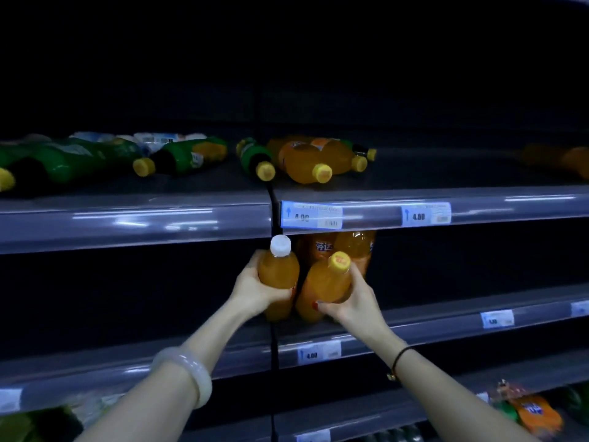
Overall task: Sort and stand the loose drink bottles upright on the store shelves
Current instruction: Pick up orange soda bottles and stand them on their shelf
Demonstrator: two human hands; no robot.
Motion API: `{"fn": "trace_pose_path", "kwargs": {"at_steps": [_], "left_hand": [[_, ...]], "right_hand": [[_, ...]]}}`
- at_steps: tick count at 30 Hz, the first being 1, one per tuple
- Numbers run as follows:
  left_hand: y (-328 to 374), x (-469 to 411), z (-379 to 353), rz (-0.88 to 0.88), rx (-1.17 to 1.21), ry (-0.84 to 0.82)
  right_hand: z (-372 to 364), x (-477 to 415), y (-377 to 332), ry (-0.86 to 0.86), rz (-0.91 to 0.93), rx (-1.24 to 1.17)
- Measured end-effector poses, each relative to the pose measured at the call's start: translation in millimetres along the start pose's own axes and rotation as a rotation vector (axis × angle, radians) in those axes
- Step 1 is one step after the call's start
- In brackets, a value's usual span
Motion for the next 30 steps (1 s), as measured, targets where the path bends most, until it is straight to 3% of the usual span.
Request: {"fn": "trace_pose_path", "kwargs": {"at_steps": [11, 16, 26, 30], "left_hand": [[-3, -52, 1, 0.169, 0.062, -0.071], [-13, -60, 2, 0.240, 0.168, -0.058], [-15, -73, -15, 0.156, 0.332, -0.076], [-21, -71, -17, 0.128, 0.265, -0.079]], "right_hand": [[4, -41, -9, -0.046, -0.132, 0.015], [0, -44, -12, -0.027, -0.166, 0.132], [-7, -28, 2, 0.119, -0.183, 0.222], [-7, -28, 1, 0.112, -0.226, 0.336]]}}
Point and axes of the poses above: each hand's wrist, its own x-axis away from the middle knuckle, its own z-axis out of the back of the hand, y = z × x, the point moved 5 cm from there along -x, towards the middle knuckle, and after that the axes turned 13 degrees about -y, right-handed, at the moved point
